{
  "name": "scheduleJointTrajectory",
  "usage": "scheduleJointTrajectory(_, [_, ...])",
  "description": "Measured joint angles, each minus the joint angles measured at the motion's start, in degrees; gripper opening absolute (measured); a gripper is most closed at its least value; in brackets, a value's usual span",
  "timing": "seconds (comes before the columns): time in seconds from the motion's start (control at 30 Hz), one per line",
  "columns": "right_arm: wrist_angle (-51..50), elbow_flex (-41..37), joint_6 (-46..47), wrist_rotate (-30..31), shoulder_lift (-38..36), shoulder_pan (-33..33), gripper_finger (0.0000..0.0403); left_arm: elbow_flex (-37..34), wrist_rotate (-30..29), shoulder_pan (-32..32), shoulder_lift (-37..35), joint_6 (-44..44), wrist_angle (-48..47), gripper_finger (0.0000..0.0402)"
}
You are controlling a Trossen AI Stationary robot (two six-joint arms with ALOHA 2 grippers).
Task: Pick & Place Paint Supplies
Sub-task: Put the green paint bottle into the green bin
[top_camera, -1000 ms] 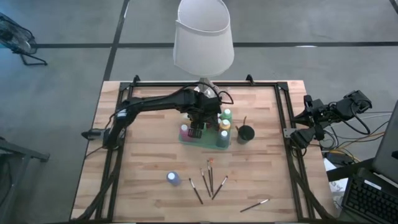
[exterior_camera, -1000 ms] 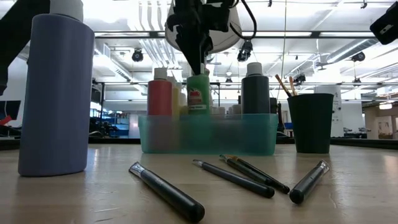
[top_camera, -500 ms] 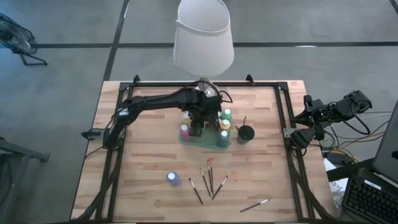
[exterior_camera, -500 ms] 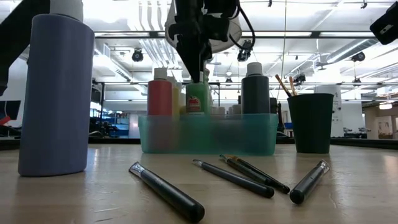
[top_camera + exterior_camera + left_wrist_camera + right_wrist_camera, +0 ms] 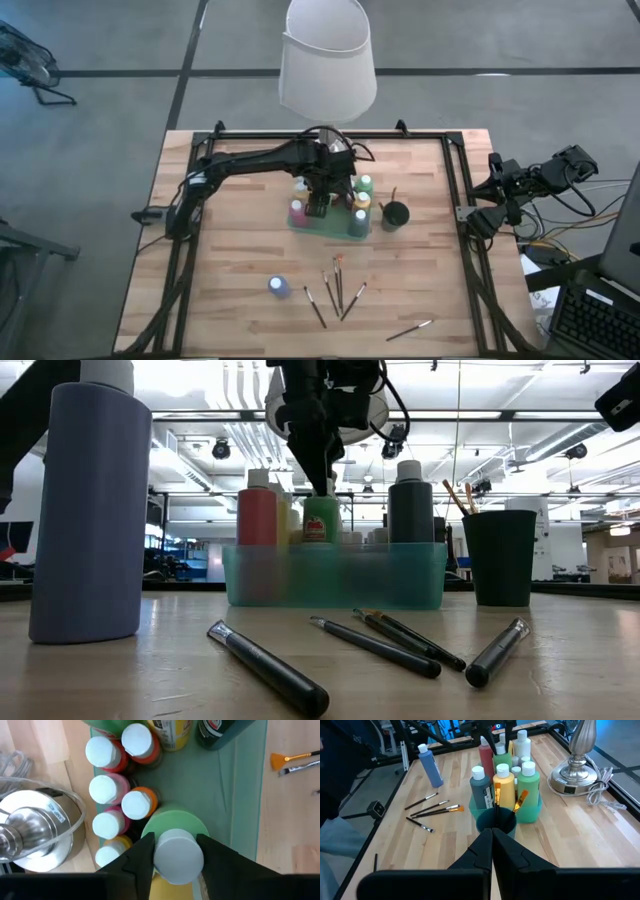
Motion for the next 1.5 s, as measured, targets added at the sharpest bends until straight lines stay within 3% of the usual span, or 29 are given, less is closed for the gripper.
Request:
scheduleJointTrajectory(0.6, [0.00, 0.00, 0.00, -0.01, 0.00, 0.00, 0.0008, 1.52, -0.70, 0.26, -0.36, 1.73, -0.17, 0.0231])
scheduleJointTrajectory(0.77, [0.00, 0.00, 0.00, -0.01, 0.00, -0.01, 0.0008, 5.75, -1.18, 0.26, -0.52, 1.51, -1.56, 0.0234])
scheduleJointTrajectory(1.03, [-0.01, 0.00, 0.00, 0.01, 0.00, 0.01, 0.0008, 17.09, -1.31, 0.04, -1.15, 0.77, -16.72, 0.0234])
scheduleJointTrajectory(1.23, [0.00, 0.00, 0.00, -0.01, 0.02, -0.01, 0.0008, 10.38, -1.60, -0.39, -5.68, 0.36, -16.14, 0.0228])
scheduleJointTrajectory(1.5, [0.00, 0.00, 0.00, -0.01, 0.00, 0.01, 0.0008, 2.17, -1.67, -1.56, -5.86, 0.49, -15.73, 0.0227])
